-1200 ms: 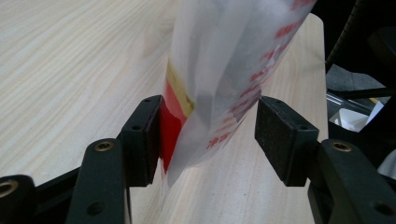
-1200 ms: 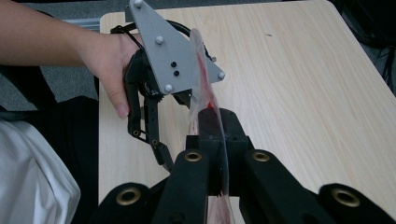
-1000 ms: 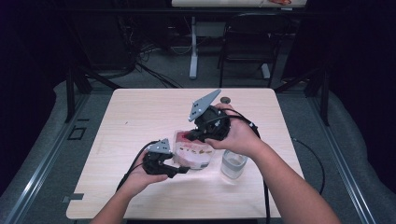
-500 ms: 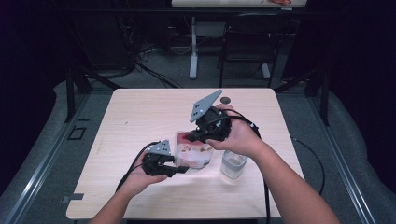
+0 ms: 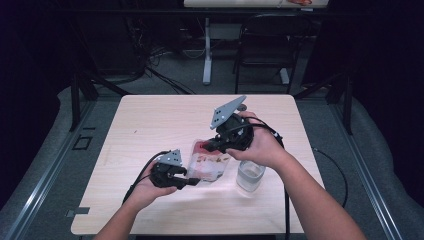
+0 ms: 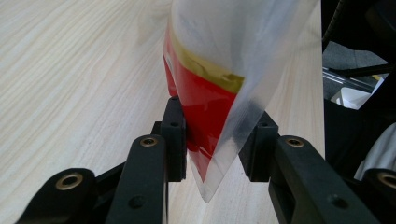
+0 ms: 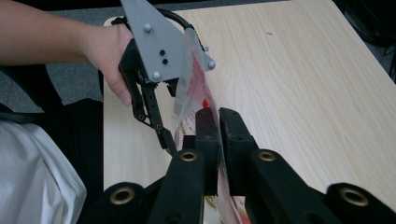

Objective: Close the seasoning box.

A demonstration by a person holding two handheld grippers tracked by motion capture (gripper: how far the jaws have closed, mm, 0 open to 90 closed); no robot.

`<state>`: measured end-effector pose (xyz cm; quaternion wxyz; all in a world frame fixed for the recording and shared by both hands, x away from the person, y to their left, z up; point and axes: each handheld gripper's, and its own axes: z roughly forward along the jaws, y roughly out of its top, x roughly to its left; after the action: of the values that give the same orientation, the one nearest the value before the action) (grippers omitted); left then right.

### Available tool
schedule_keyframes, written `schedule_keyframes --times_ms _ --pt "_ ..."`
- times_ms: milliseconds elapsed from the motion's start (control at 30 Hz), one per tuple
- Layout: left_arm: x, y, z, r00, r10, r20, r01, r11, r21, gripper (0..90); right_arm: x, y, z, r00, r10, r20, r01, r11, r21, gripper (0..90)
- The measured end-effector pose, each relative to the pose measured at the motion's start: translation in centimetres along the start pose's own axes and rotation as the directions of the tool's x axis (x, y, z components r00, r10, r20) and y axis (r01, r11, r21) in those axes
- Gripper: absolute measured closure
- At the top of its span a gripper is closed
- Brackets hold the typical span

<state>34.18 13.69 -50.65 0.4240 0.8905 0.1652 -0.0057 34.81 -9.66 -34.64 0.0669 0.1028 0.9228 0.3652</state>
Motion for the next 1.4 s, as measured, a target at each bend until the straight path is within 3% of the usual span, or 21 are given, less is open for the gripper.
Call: schedule_keyframes --times_ms 500,800,1000,1200,1400 --pt "0.1 0.1 -0.9 0.9999 0.006 -0.014 -0.005 0.9997 0.025 68.9 0.0 -0.5 -0.2 0.9992 -0.007 0.039 0.006 1.0000 0.007 81.5" --pt "0.1 0.2 -1.2 0.9998 0.002 -0.019 -0.001 0.9989 0.047 69.3 -0.1 -1.6 -0.4 0.9981 0.018 0.058 -0.017 0.9996 -0.022 78.3" --pt "0.2 0.3 -1.7 0.9998 -0.010 -0.019 0.011 0.9993 0.035 69.5 -0.3 -2.3 -0.9 0.9972 0.036 0.065 -0.033 0.9984 -0.046 84.0" --pt "0.3 0.3 -1.8 0.9990 -0.011 -0.042 0.013 0.9982 0.059 70.0 -0.5 -3.6 -0.7 0.9952 0.075 0.064 -0.070 0.9951 -0.070 87.8" --pt "0.4 0.2 -1.8 0.9994 -0.015 -0.030 0.017 0.9978 0.065 70.3 -0.7 -4.9 -0.6 0.9924 0.110 0.055 -0.105 0.9900 -0.094 89.0"
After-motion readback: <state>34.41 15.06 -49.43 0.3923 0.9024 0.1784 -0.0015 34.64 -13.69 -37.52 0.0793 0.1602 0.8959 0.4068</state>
